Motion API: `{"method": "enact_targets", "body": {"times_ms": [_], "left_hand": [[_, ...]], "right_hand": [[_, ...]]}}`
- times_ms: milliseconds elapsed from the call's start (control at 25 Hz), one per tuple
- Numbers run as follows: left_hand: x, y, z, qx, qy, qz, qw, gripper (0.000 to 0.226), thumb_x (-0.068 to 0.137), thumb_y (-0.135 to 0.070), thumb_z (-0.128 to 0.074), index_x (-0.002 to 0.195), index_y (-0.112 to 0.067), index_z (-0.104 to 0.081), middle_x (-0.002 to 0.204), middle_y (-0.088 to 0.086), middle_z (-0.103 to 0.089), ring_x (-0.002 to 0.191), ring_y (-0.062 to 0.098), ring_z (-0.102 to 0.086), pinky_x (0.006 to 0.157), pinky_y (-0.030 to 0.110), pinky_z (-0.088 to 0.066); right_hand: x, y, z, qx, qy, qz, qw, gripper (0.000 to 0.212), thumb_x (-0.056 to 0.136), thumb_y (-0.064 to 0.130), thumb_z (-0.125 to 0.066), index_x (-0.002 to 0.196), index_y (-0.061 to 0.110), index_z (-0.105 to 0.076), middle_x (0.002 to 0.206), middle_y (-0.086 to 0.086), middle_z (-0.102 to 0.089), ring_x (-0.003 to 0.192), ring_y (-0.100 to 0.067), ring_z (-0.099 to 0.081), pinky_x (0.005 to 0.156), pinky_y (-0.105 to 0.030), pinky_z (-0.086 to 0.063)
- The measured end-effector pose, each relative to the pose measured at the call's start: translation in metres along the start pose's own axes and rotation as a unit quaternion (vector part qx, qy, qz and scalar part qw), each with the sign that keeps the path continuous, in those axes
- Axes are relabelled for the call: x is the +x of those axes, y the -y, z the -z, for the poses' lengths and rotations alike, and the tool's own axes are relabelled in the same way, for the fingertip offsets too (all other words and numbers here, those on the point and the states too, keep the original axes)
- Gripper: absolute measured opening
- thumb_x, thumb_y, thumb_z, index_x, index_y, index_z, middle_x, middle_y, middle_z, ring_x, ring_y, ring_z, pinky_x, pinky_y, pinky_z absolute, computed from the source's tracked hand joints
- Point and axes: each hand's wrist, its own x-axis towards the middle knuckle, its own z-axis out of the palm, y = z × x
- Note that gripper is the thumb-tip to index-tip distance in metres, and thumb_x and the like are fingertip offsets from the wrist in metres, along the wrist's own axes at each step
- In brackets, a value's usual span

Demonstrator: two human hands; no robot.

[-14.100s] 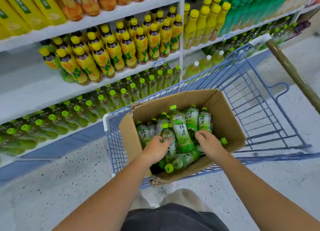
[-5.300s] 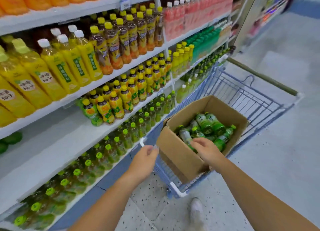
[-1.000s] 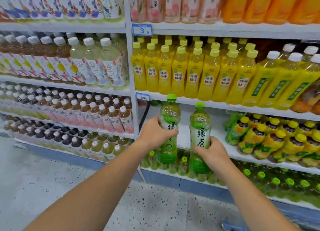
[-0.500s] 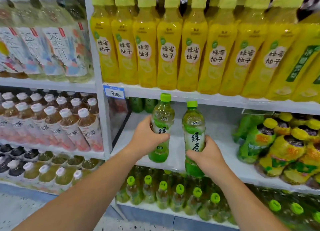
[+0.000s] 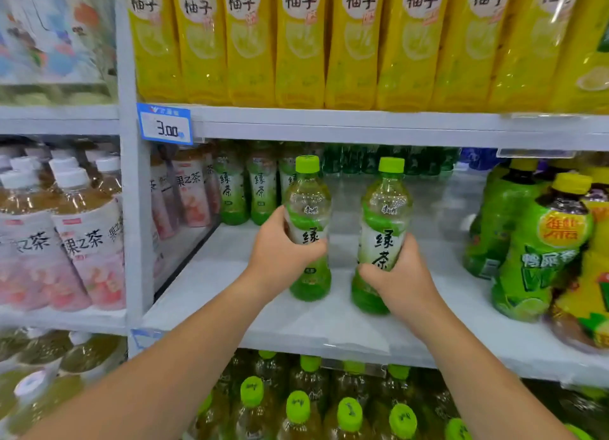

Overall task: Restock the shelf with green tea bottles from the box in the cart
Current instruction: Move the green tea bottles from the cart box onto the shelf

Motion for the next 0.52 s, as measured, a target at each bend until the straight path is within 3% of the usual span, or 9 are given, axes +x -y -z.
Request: {"method": "enact_targets", "body": {"times_ms": [120, 200, 280, 360, 440, 520], "left_hand": [[-0.002, 0.006, 0.003, -0.002, 0.046, -0.003, 0.999, 0.046, 0.073, -0.016, -0.087, 0.108, -0.034, -0.063, 0.098, -0.011, -0.075, 0.089, 0.004, -0.072, 0.069, 0.018, -0.057], [-0.010, 0.014, 0.008, 0.069, 0.071, 0.015, 0.995, 0.051, 0.071, -0.026, -0.090, 0.112, -0.036, -0.060, 0.108, -0.012, -0.067, 0.098, 0.001, -0.066, 0.076, 0.016, -0.054], [-0.021, 0.026, 0.014, 0.171, 0.061, 0.006, 0.983, 0.047, 0.069, -0.041, -0.089, 0.109, -0.039, -0.063, 0.110, -0.014, -0.059, 0.100, 0.000, -0.061, 0.083, 0.018, -0.051], [-0.026, 0.032, 0.014, 0.208, 0.037, -0.018, 0.977, 0.040, 0.069, -0.048, -0.087, 0.103, -0.040, -0.069, 0.102, -0.016, -0.064, 0.095, 0.000, -0.062, 0.081, 0.022, -0.053], [-0.021, 0.033, 0.008, 0.186, 0.025, -0.021, 0.982, 0.038, 0.069, -0.043, -0.089, 0.098, -0.043, -0.066, 0.094, -0.020, -0.070, 0.089, -0.004, -0.065, 0.073, 0.016, -0.054], [-0.004, 0.035, -0.003, 0.165, 0.011, -0.008, 0.986, 0.044, 0.069, -0.033, -0.092, 0.096, -0.043, -0.059, 0.090, -0.022, -0.070, 0.086, -0.011, -0.065, 0.069, 0.010, -0.052]], "right_hand": [[-0.001, -0.002, 0.000, -0.015, 0.033, 0.028, 0.999, 0.053, 0.076, 0.017, -0.079, 0.104, 0.043, -0.043, 0.101, 0.012, -0.062, 0.081, 0.006, -0.063, 0.055, -0.011, -0.046], [-0.006, -0.005, 0.005, -0.026, 0.061, 0.036, 0.997, 0.055, 0.079, 0.020, -0.080, 0.107, 0.045, -0.041, 0.104, 0.016, -0.061, 0.084, 0.018, -0.059, 0.056, -0.005, -0.048], [-0.015, -0.010, 0.014, -0.081, 0.086, 0.047, 0.992, 0.053, 0.078, 0.033, -0.082, 0.113, 0.046, -0.044, 0.106, 0.020, -0.063, 0.093, 0.015, -0.060, 0.069, -0.010, -0.052], [-0.018, -0.018, 0.021, -0.126, 0.073, 0.061, 0.987, 0.041, 0.077, 0.042, -0.081, 0.108, 0.048, -0.054, 0.105, 0.027, -0.067, 0.094, 0.012, -0.062, 0.076, -0.015, -0.053], [-0.006, -0.024, 0.022, -0.140, 0.064, 0.070, 0.986, 0.034, 0.077, 0.040, -0.082, 0.101, 0.047, -0.060, 0.099, 0.032, -0.068, 0.090, 0.012, -0.063, 0.074, -0.014, -0.052], [0.018, -0.027, 0.016, -0.157, 0.067, 0.068, 0.983, 0.033, 0.078, 0.038, -0.083, 0.101, 0.043, -0.060, 0.094, 0.027, -0.070, 0.087, 0.013, -0.062, 0.071, -0.010, -0.047]]}}
